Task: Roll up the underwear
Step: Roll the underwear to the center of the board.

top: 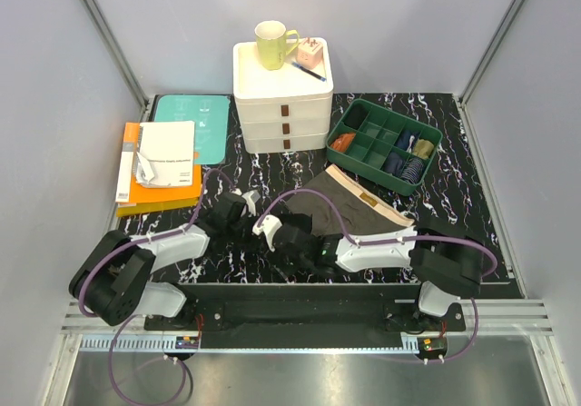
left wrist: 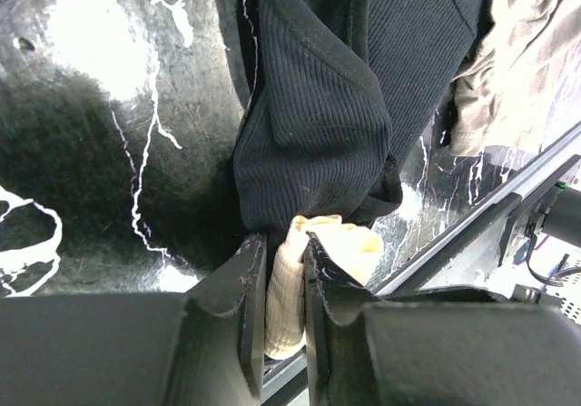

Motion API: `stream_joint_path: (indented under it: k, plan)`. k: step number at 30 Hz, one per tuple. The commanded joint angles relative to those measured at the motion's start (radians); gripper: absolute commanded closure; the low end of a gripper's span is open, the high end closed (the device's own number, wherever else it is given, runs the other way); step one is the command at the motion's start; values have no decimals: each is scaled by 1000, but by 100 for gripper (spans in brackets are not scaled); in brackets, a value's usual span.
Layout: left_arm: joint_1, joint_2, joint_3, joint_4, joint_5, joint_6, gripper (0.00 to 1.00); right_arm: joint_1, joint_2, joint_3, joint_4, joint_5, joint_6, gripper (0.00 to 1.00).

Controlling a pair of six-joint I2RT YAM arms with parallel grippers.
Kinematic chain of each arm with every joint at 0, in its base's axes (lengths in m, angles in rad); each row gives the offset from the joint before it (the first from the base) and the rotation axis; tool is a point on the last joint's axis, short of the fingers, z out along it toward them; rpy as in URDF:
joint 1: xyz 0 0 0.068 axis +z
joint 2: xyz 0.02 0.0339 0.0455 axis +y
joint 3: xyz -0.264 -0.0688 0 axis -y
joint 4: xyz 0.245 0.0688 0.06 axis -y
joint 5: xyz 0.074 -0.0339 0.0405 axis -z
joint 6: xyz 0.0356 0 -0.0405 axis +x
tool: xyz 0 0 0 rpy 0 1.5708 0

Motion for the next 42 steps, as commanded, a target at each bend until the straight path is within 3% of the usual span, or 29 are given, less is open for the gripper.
stream_joint_path:
  k: [1,16,27,42]
  plan:
    - [-2,33,-23,-46,-1,34,89,-1,-55,30,-25,48,-17,58]
    - [-2,43,-5,-69,0,47,90,42,-56,38,-15,194,-106,39]
    - [-4,52,3,-80,-4,48,90,62,-121,81,-45,185,-104,36]
    - [-4,51,23,-98,-3,54,90,62,13,15,30,255,-104,36]
